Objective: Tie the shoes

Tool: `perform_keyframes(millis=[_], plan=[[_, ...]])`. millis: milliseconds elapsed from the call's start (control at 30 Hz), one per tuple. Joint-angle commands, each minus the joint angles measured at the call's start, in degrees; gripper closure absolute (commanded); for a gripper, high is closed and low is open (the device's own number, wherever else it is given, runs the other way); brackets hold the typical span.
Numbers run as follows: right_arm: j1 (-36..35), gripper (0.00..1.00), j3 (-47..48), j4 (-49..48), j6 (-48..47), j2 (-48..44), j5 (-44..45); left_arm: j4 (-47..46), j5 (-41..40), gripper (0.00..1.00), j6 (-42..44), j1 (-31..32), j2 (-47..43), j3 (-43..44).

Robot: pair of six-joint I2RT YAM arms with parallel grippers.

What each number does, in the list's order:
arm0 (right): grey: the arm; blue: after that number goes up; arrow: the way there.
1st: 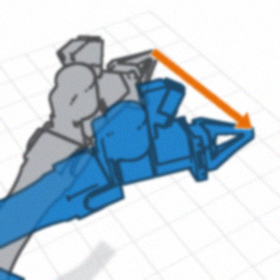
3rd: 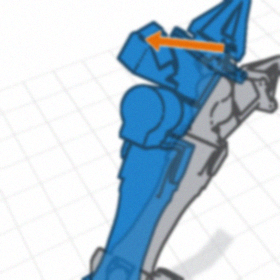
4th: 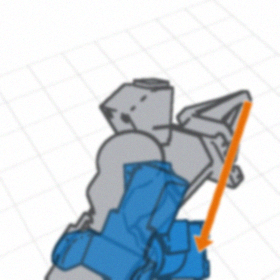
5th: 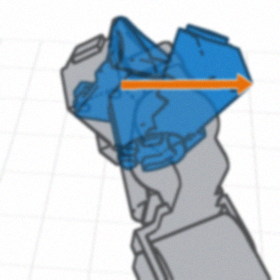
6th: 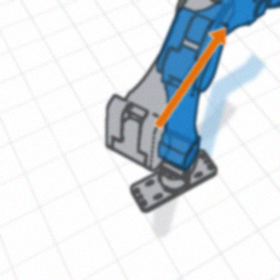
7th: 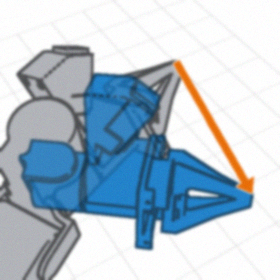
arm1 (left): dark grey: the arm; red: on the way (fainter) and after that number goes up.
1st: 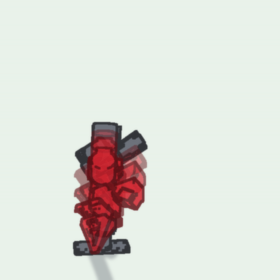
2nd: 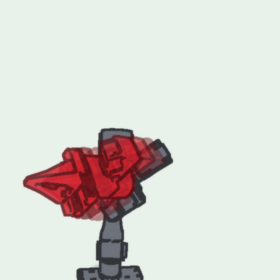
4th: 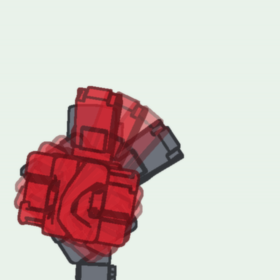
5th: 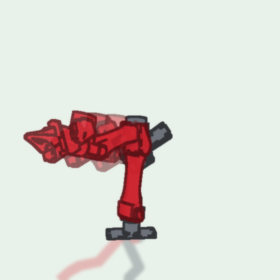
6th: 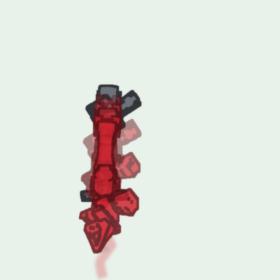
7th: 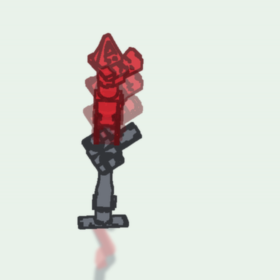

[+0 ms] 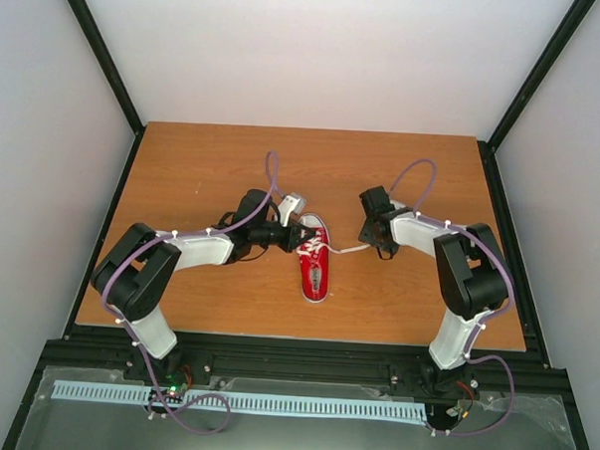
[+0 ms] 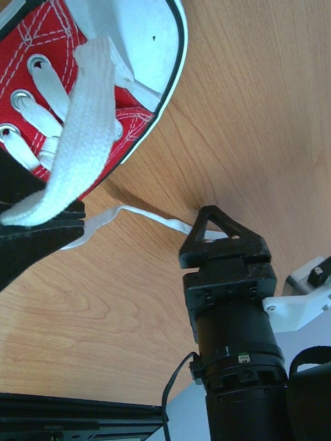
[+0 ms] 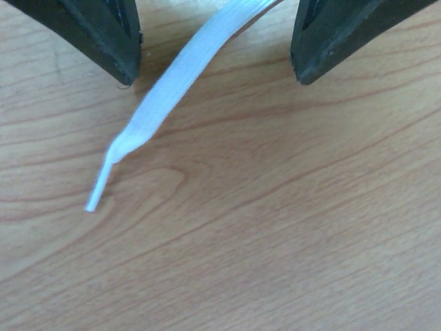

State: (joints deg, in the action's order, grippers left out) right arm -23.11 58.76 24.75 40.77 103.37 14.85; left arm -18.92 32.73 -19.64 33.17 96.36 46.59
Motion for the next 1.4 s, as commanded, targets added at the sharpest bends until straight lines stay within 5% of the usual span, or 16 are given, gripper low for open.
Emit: perform_keyframes(millis=[0,100,133,433,733,1200,1367], plan=[[0.1,0.55,-0.8,-2.9,-0.5,1.9,-5.1,0.7,-0.2,0.99,1.9,0.3,-0.4,0.7],[0.3,0.94,-1.1,-3.1,-1.2,-0.5,-5.2,0.9,-0.5,0.99,2.1,0.3,-0.3,0.8],[0.4,0.97,-1.1,-2.8,-1.4,-2.1,-4.7,1.0,-0.5,0.99,2.1,0.4,-0.2,0.8],[0.5,0.97,3.6,-5.5,-7.4,-20.3,-9.3,0.8,2.1,0.89,3.0,1.2,0.3,1.7],[0.1,0.97,9.8,-7.7,-7.5,-20.6,-19.8,0.1,5.0,0.77,3.2,2.0,2.7,4.1],[-0.3,0.97,12.6,-8.3,-7.5,-22.2,-25.8,4.3,4.3,0.39,5.8,3.8,5.2,8.9],[-0.5,0.97,14.1,-9.0,-7.1,-21.5,-28.6,6.7,3.6,0.33,7.2,4.4,5.9,11.3]])
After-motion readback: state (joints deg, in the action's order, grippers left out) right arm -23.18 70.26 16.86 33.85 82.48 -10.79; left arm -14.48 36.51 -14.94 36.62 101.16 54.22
